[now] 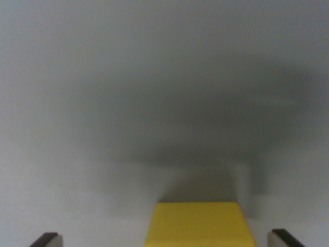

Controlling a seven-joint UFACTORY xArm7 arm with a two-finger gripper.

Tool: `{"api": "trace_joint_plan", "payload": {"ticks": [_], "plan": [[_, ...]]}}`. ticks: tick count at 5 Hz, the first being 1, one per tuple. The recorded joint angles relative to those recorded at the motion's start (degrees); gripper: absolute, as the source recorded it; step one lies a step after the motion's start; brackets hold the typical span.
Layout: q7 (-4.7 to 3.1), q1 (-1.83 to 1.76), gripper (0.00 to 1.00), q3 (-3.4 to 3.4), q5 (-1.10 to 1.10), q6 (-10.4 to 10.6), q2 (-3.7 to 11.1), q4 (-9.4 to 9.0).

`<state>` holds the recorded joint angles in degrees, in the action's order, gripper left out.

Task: Pick yellow cube

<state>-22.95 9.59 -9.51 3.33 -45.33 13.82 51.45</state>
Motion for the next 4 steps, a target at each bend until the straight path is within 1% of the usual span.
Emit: {"api": "trace_joint_plan", "payload": {"ticks": [2,3,4], "plan": [[-1.27,0.50,0.00,-0.46,0.30,2.7,0.83,-2.17],[-1.27,0.50,0.00,-0.46,0.30,2.7,0.83,-2.17],[-1.68,0.66,0.00,-0.61,0.39,3.5,1.10,-2.86]]}}
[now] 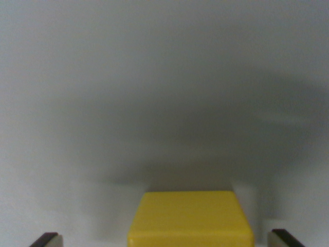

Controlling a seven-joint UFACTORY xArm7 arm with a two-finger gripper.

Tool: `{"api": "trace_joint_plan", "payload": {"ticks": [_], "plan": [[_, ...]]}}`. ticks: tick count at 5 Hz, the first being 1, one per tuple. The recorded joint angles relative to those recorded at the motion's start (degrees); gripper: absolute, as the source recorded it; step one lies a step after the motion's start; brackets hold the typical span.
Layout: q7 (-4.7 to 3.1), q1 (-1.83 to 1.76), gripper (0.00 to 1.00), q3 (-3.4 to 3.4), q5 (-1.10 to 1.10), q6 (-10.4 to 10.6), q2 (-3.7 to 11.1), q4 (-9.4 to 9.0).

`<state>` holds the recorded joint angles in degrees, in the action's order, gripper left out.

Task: Pick yellow cube

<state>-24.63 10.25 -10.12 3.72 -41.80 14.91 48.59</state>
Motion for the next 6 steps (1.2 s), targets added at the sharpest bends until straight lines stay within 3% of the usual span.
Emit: {"api": "trace_joint_plan", "payload": {"ticks": [6], "plan": [[-0.36,0.14,0.00,-0.13,0.08,0.7,0.23,-0.61]]}}
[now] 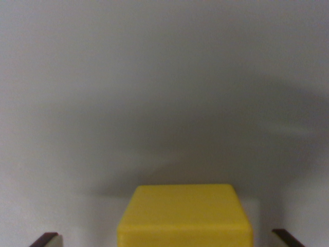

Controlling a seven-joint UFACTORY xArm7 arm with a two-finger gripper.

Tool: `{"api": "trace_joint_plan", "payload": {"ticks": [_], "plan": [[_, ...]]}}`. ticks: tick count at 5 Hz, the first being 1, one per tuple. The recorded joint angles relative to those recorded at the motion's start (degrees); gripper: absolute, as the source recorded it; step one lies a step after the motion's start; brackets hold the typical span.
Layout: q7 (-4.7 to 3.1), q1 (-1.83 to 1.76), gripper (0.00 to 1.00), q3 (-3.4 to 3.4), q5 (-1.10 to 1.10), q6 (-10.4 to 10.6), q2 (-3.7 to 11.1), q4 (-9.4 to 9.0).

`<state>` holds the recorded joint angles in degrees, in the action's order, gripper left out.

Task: Pick yellow cube

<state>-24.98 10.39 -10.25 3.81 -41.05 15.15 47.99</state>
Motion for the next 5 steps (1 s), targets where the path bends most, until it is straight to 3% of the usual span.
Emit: {"api": "trace_joint_plan", "payload": {"ticks": [2,3,5], "plan": [[0.00,0.00,0.00,0.00,0.00,0.0,0.00,0.00],[0.00,0.00,1.00,0.00,0.00,0.0,0.00,0.00],[0.00,0.00,1.00,0.00,0.00,0.0,0.00,0.00]]}}
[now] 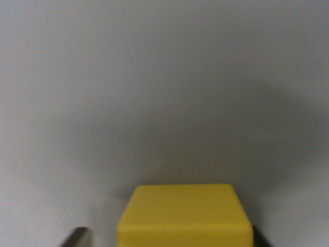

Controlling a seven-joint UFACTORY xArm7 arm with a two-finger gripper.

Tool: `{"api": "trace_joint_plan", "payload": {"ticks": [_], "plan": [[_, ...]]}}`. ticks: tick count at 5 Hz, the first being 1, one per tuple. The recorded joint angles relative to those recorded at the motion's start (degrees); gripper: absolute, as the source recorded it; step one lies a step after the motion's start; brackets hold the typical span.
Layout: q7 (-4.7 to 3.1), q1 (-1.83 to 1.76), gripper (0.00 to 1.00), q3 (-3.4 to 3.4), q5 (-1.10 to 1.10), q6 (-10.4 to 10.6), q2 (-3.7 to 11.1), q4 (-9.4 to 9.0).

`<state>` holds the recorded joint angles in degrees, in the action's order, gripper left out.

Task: Pick yellow cube

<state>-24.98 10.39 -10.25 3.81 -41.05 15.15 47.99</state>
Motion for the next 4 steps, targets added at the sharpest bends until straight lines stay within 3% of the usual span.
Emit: {"api": "trace_joint_plan", "payload": {"ticks": [4], "plan": [[0.03,-0.01,1.00,-0.01,-0.04,-0.5,-0.15,0.36]]}}
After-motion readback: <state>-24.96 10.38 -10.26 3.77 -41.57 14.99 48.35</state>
